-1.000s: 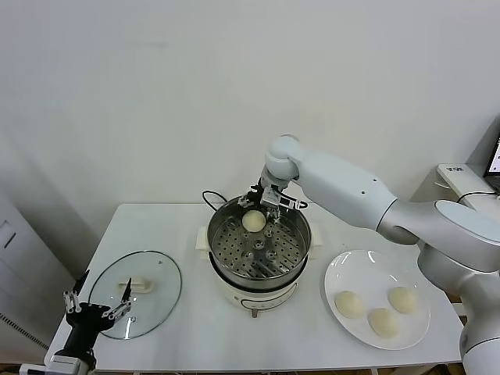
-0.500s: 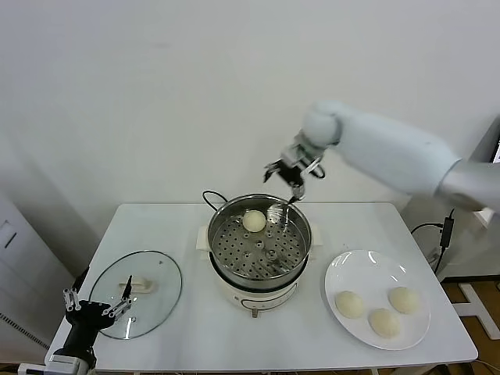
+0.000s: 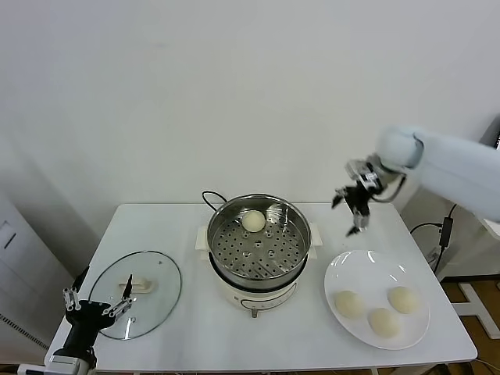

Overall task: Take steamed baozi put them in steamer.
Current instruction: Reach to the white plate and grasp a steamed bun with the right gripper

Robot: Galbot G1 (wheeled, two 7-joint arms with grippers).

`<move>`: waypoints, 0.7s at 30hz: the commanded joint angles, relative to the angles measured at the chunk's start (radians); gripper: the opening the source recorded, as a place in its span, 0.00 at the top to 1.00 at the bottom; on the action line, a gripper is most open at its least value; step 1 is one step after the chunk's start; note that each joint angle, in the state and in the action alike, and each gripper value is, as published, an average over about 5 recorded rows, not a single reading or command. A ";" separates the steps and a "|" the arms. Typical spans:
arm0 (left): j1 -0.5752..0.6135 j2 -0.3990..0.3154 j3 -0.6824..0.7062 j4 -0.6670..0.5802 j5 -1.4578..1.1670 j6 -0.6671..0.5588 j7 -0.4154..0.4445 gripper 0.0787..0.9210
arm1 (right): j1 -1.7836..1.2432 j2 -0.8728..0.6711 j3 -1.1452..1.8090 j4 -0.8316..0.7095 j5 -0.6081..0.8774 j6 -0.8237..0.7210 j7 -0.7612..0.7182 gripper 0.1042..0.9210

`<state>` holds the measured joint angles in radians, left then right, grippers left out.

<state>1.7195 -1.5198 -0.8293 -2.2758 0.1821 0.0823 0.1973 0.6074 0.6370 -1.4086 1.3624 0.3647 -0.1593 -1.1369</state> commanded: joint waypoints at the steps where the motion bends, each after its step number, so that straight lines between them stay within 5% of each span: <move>1: 0.001 -0.001 0.001 -0.002 0.003 0.001 0.000 0.12 | -0.227 -0.165 0.057 0.153 -0.088 -0.055 0.051 0.12; 21: 0.013 0.004 -0.014 -0.004 0.007 0.001 0.000 0.12 | -0.476 -0.093 0.230 0.080 -0.174 -0.064 0.134 0.12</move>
<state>1.7313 -1.5178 -0.8420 -2.2816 0.1892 0.0832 0.1971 0.2266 0.5534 -1.2345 1.4431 0.2222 -0.2126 -1.0276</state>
